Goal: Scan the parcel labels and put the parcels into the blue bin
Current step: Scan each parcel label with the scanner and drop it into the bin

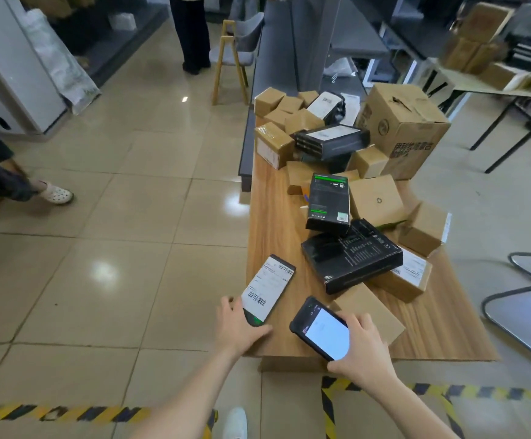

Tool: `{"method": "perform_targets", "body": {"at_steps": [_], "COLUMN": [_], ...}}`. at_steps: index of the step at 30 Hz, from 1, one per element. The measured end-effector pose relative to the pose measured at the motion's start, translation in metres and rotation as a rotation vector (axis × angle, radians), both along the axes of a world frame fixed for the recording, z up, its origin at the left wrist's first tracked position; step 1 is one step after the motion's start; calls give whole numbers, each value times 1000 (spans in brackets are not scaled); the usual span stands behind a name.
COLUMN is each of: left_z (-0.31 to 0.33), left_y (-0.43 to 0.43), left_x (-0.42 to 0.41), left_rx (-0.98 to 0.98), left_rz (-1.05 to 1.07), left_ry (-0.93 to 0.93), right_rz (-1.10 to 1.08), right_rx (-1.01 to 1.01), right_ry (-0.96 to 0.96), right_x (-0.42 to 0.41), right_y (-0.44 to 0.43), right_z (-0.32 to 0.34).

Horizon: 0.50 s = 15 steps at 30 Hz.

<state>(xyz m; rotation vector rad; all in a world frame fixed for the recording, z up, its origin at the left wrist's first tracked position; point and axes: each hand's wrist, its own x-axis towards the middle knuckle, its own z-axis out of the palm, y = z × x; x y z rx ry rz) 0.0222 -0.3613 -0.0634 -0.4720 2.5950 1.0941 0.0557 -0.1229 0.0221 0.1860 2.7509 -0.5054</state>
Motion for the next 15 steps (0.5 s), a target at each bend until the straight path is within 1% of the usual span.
{"method": "perform_targets", "body": {"at_steps": [3,6,10,15], "left_z": [-2,-6,-6,-2], "left_y": [6,6,-15,-61], "left_x": [-5,-9,-13,-12], "left_rx": [-189,-279,-258,-268], "left_rz": [-64,-94,-173,-370], "left_ry": [12,48,97,275], "right_rz": [-9,33,116,324], "right_rx": [14,41,115,345], "right_ry": [-10,-3,6,108], "right_x": [-4,-7,-13,-29], "right_y": [-4,-7,-15,-34], "right_z": [-2,-2,2,19]}}
